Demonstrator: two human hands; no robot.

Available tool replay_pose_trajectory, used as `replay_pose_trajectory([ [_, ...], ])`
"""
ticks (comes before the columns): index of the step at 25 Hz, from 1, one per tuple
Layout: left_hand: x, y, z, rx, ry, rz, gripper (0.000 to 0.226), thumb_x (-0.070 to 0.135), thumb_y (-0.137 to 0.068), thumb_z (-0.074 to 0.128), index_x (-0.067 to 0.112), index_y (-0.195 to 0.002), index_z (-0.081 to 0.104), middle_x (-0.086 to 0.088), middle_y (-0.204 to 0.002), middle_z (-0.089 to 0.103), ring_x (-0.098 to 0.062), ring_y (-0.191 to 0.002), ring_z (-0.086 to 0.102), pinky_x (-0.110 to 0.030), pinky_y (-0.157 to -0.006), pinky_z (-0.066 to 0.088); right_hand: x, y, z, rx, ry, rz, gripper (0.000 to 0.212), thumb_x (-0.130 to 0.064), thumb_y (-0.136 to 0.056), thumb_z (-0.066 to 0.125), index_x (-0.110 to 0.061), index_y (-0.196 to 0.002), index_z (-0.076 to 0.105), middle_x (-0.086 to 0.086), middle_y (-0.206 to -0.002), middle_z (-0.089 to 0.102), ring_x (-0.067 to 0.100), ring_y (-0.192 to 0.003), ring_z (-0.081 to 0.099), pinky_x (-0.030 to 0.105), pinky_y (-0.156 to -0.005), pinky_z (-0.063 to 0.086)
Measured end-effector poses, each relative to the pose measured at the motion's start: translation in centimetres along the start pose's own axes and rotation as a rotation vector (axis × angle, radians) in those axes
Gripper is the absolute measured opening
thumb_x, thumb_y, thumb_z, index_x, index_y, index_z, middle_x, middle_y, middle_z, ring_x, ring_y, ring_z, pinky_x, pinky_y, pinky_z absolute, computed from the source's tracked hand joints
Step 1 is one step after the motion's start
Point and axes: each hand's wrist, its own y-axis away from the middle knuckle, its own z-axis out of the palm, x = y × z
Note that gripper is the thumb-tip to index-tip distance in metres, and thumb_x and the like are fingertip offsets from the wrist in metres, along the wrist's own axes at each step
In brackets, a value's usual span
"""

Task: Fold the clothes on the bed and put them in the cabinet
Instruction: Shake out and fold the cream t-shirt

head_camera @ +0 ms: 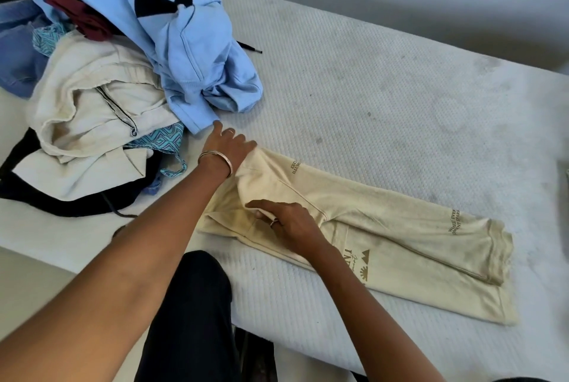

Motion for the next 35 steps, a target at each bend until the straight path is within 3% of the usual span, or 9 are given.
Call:
replay_pose_trajectory([
  [2,0.1,-0.1,-0.4,0.152,0.112,-0.046,0.042,0.015,-0.095,0.040,0.022,-0.137,0.046,-0.002,-0.138,0.047,-0.028,-0.129,0.039,-0.051,-0.106,0.027,1.3,-0.1,-1.1,0.015,-0.117,0.026,0.028,-0.020,-0.099,0.054,-0.024,-0.124,0.066,-0.007,-0.091,0.073,0.009,-0.082,0.067,0.035,-0.078,0.054],
  [5,0.3,-0.2,-0.5,0.450,0.587,0.272,0.059,-0.012,-0.071,0.058,0.014,-0.123,0.062,-0.009,-0.129,0.058,-0.033,-0.113,0.054,-0.042,-0.088,0.048,3.3,-0.1,-3.6,0.275,-0.573,0.228,0.025,-0.012,-0.102,0.049,-0.012,-0.120,0.067,0.005,-0.110,0.072,0.013,-0.100,0.067,0.032,-0.084,0.056],
  [10,1.8,0.3,0.2,-0.020,0.685,0.134,0.072,0.014,-0.082,0.057,0.031,-0.147,0.030,0.005,-0.138,0.053,-0.020,-0.131,0.044,-0.041,-0.107,0.029,7.3,0.5,-5.2,0.486,-0.936,0.707,0.058,-0.042,-0.092,0.064,-0.022,-0.142,0.044,0.004,-0.115,0.063,0.022,-0.098,0.064,0.035,-0.069,0.055],
  [15,1.8,-1.6,-0.3,0.192,0.769,0.063,0.021,0.027,-0.098,0.049,0.017,-0.112,0.060,-0.007,-0.102,0.069,-0.028,-0.098,0.061,-0.035,-0.086,0.038,7.2,2.0,-5.3,0.470,-0.831,0.580,0.092,0.012,-0.080,0.070,-0.031,-0.150,0.029,0.005,-0.117,0.058,0.017,-0.084,0.065,0.032,-0.076,0.056],
  [19,1.4,-2.3,-1.1,0.175,0.598,0.121,0.014,0.029,-0.102,0.037,0.018,-0.105,0.043,-0.010,-0.086,0.063,-0.028,-0.072,0.053,-0.034,-0.065,0.037,7.8,2.2,-4.6,0.728,-0.800,0.609,0.076,0.011,-0.083,0.066,-0.026,-0.144,0.040,0.009,-0.109,0.063,0.015,-0.084,0.064,0.030,-0.080,0.054],
  [23,2.3,-3.1,-0.4,0.126,0.482,0.069,0.030,0.039,-0.098,0.044,0.018,-0.120,0.049,-0.010,-0.110,0.056,-0.032,-0.094,0.058,-0.037,-0.073,0.040,7.6,1.9,-3.6,0.790,-0.562,0.753,0.056,-0.001,-0.089,0.066,-0.022,-0.137,0.047,0.002,-0.102,0.062,0.003,-0.079,0.060,0.037,-0.091,0.053],
  [29,6.3,-0.5,1.4,0.913,0.437,-0.107,0.022,0.035,-0.084,0.060,0.015,-0.090,0.066,-0.009,-0.092,0.062,-0.029,-0.083,0.059,-0.040,-0.072,0.045,6.5,2.1,-1.9,0.812,0.028,0.516,0.042,-0.013,-0.090,0.066,-0.013,-0.130,0.053,0.014,-0.132,0.043,0.025,-0.117,0.043,0.040,-0.092,0.045],
  [31,10.0,0.8,1.4,0.856,0.532,0.082,0.028,0.037,-0.082,0.053,0.015,-0.090,0.068,-0.009,-0.093,0.063,-0.030,-0.083,0.062,-0.039,-0.070,0.048,6.2,1.9,-1.0,0.645,0.247,0.383,0.041,-0.020,-0.091,0.063,-0.014,-0.131,0.054,0.015,-0.142,0.043,0.032,-0.128,0.038,0.048,-0.095,0.039],
  [35,15.2,3.0,0.9,0.231,0.711,0.001,0.047,0.049,-0.090,0.050,0.037,-0.135,0.048,-0.004,-0.148,0.035,-0.029,-0.134,0.036,-0.058,-0.107,0.027,9.9,4.3,-1.2,0.141,0.379,0.342,0.071,-0.058,-0.091,0.018,-0.028,-0.155,0.020,-0.005,-0.164,0.013,0.018,-0.150,0.011,0.048,-0.117,0.015],
])
